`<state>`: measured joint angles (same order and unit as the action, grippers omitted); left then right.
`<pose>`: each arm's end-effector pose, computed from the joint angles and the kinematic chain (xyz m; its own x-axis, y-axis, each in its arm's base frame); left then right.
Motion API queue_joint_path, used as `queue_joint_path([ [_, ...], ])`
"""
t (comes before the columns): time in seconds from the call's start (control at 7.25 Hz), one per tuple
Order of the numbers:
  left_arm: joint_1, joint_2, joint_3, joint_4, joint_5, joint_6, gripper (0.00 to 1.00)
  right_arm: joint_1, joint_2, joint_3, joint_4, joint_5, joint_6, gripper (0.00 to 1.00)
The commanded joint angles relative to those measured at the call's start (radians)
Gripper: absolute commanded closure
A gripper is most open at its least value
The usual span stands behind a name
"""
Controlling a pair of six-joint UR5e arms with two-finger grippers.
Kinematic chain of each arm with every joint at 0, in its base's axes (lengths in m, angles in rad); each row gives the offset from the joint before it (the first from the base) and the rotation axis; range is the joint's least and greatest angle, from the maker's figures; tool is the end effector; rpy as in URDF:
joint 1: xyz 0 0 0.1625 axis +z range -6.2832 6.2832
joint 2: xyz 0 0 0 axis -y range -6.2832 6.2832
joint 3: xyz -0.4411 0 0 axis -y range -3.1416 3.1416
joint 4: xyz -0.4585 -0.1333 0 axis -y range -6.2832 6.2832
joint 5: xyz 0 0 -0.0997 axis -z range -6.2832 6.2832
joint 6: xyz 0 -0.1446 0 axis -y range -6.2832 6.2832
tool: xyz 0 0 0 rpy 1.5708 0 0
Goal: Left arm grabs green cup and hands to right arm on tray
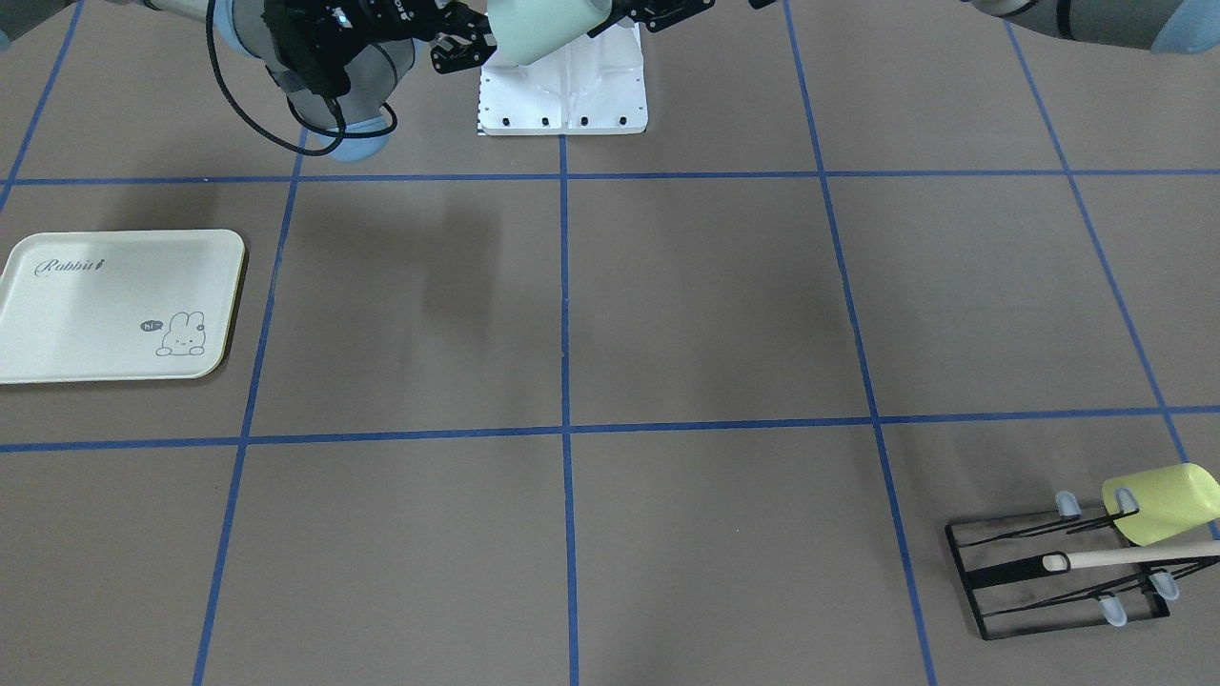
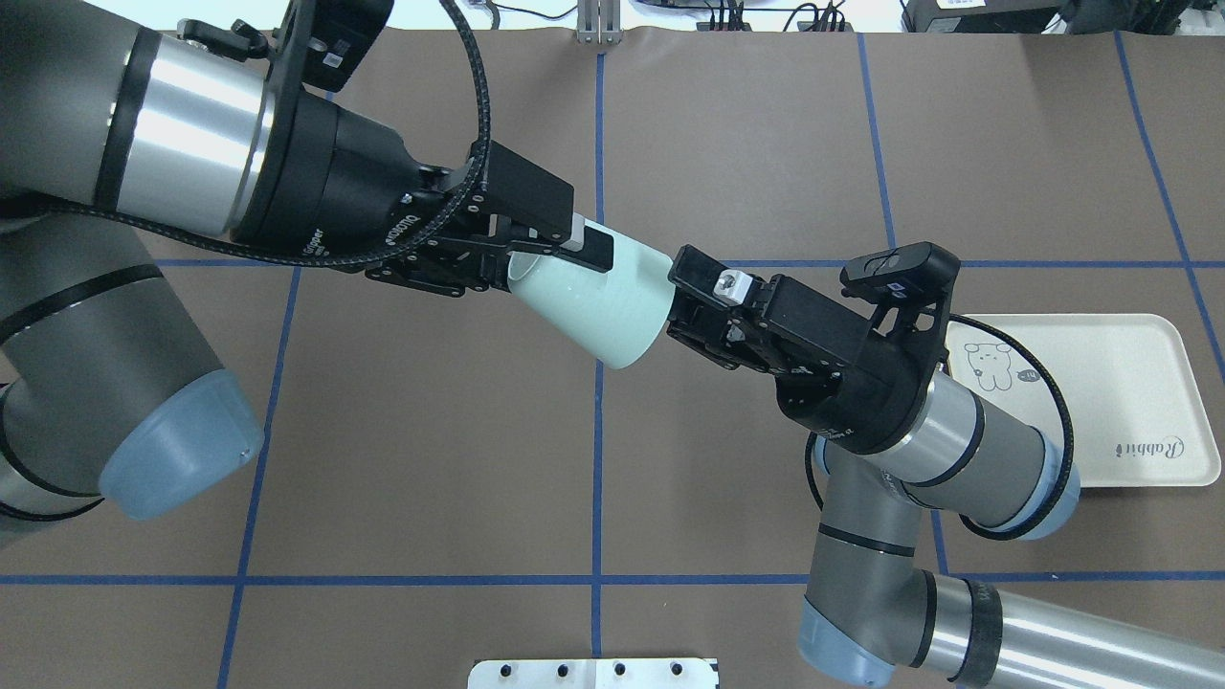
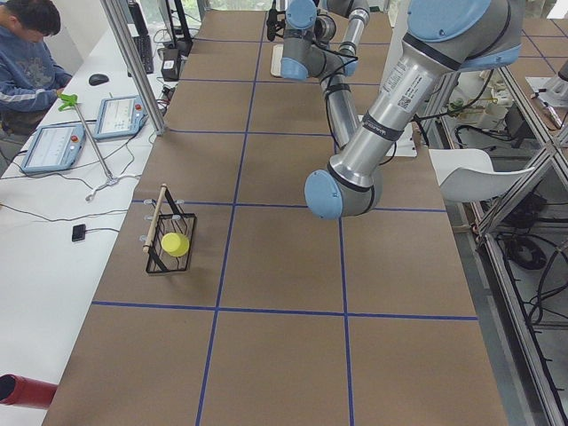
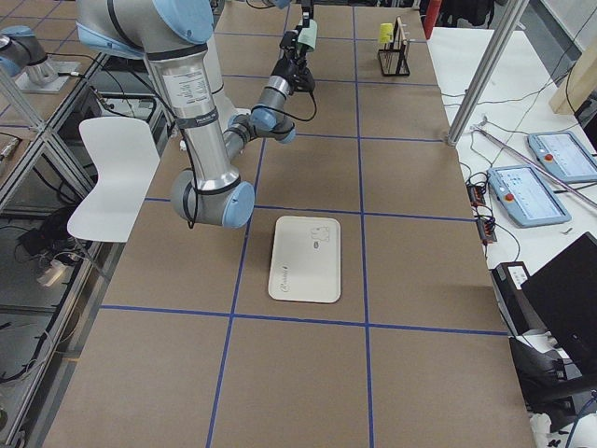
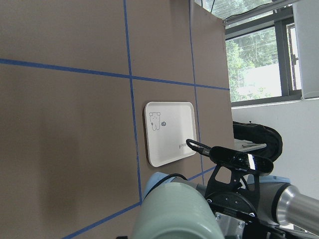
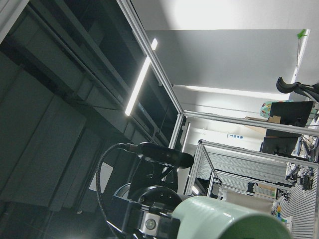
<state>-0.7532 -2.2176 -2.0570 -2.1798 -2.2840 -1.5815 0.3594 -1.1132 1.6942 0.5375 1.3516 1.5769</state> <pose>0.3755 -0.4051 -0.0176 -0.1248 0.1059 -0.9865 0.0456 0.9938 0.1009 -0.4571 -0.3477 0.1360 -0.8446 -0.3110 0.4358 -0.4271 0.8822 -0.1982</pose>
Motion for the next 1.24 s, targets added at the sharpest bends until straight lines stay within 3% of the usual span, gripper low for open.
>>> queue_joint_path([
  [0.0, 0.0, -0.002, 0.0, -0.005, 0.0, -0.002, 0.87, 0.0, 0.001, -0.001, -0.001, 0.0, 0.0, 0.49],
  [0.41, 0.0, -0.01, 0.001, -0.028, 0.001, -0.029, 0.86, 0.0, 0.001, -0.001, -0.001, 0.0, 0.0, 0.49],
  [0.69, 0.0, -0.013, 0.003, -0.028, 0.001, -0.031, 0.71, 0.0, 0.001, -0.001, -0.002, 0.0, 0.0, 0.59],
  [0.83, 0.0, -0.013, 0.004, -0.028, 0.003, -0.031, 0.4, 0.0, 0.003, 0.001, -0.002, 0.0, 0.0, 0.81],
  [0.97, 0.0, -0.014, 0.008, -0.031, 0.011, -0.026, 0.0, 0.0, 0.001, -0.001, -0.005, 0.0, 0.0, 1.0],
  [1.1, 0.0, -0.031, 0.009, -0.029, 0.011, -0.02, 0.0, 0.0, 0.001, 0.001, -0.01, 0.0, 0.002, 1.0],
])
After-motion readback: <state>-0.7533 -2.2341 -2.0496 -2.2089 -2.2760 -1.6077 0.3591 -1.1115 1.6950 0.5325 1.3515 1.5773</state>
